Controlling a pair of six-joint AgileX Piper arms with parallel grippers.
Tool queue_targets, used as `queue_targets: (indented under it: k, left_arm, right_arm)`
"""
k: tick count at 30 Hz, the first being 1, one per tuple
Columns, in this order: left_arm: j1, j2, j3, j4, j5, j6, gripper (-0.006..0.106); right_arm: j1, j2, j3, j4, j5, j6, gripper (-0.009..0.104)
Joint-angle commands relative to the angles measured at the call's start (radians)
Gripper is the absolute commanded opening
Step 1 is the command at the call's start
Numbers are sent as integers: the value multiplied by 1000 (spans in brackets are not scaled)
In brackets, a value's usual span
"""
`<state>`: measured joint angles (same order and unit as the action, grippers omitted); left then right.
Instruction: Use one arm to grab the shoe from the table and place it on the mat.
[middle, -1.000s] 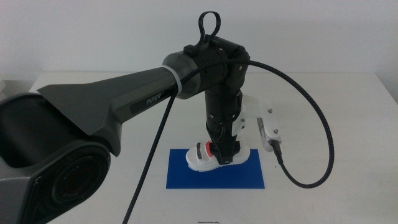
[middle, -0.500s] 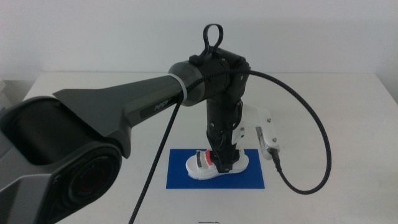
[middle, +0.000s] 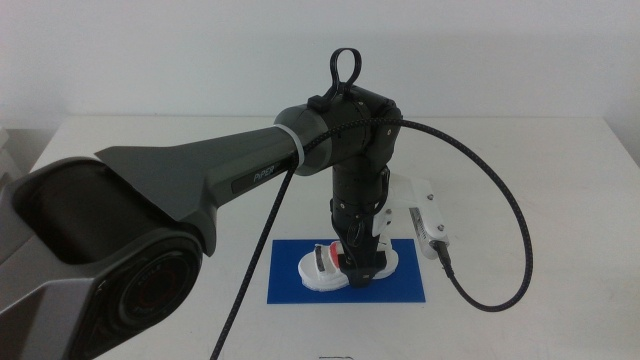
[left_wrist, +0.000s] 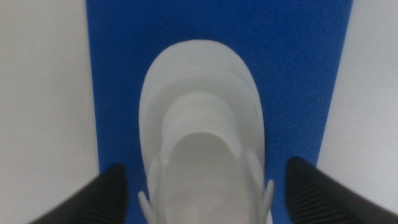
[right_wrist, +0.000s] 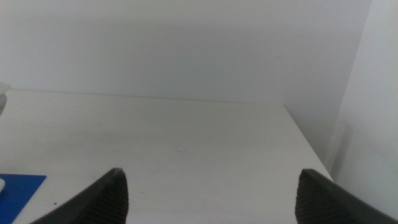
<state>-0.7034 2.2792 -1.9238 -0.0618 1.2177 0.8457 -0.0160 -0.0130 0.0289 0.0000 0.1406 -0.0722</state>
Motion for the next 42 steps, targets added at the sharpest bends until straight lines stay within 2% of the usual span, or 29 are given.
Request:
queue_targets:
  k: [1,10,17,25,33,36,39,42]
  left_arm:
    - [-3,-66,-28,-12,103,-11,94]
    - [-3,-142,-29,-10,102,-9,87]
    - [-3,-230,-29,19,102,-115,80]
    - [-3,-456,-29,201,81,-194,68]
    - [-3,-663,-29,438,81,-194,51]
    - [5,-726,-29,461,94,-201,45]
    - [39,-781,-29,421,101,-201,41]
    - [128,-834,-26,244,101,-201,41]
  right_arm:
    - [2,-19,-19,-9,-76,-4,94]
    - [2,-19,-19,-9,-76,-4,94]
    - [2,-19,-19,-9,-76,-4,94]
    - [2,-19,-19,-9,-76,-4,94]
    - [2,-19,-19,-9,-76,-4,94]
    - [2,-19,-19,-9,-76,-4,94]
    - [2,-19,-19,-9,-76,-4,94]
    - [2,-19,-19,-9,-76,-4,94]
